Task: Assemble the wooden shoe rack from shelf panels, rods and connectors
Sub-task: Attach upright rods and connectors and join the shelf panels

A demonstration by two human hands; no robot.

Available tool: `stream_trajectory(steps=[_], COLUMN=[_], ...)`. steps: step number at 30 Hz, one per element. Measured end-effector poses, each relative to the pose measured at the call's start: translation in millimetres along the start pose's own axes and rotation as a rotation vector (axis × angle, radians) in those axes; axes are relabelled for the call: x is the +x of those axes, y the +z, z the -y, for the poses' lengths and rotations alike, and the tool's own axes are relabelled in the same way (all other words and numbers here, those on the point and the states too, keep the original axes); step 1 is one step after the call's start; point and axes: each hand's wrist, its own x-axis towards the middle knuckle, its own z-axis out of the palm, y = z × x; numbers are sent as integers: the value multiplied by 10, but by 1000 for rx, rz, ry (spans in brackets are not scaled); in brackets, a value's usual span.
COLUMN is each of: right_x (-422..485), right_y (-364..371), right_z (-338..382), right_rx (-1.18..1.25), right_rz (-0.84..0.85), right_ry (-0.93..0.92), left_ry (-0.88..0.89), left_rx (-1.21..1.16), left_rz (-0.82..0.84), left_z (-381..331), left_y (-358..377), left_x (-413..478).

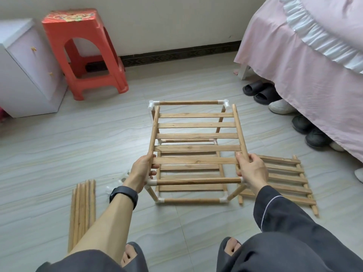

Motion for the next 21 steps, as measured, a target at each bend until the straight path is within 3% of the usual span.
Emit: stream_trajectory(steps=[5, 13, 21], right_x=[28, -39, 21], right_y=[14, -37, 2], right_z=[-7, -69, -7], right_rx=[-157, -274, -343], right_rz=[-7, -33, -22], right_ry=[-44, -110, -99], left_ry=[54, -130, 48], left_rx=[-58, -132, -270], left_rz=[4, 32, -123], left_z=[15, 95, 47], left_y=[-23, -111, -20], left_x=[55, -3, 12])
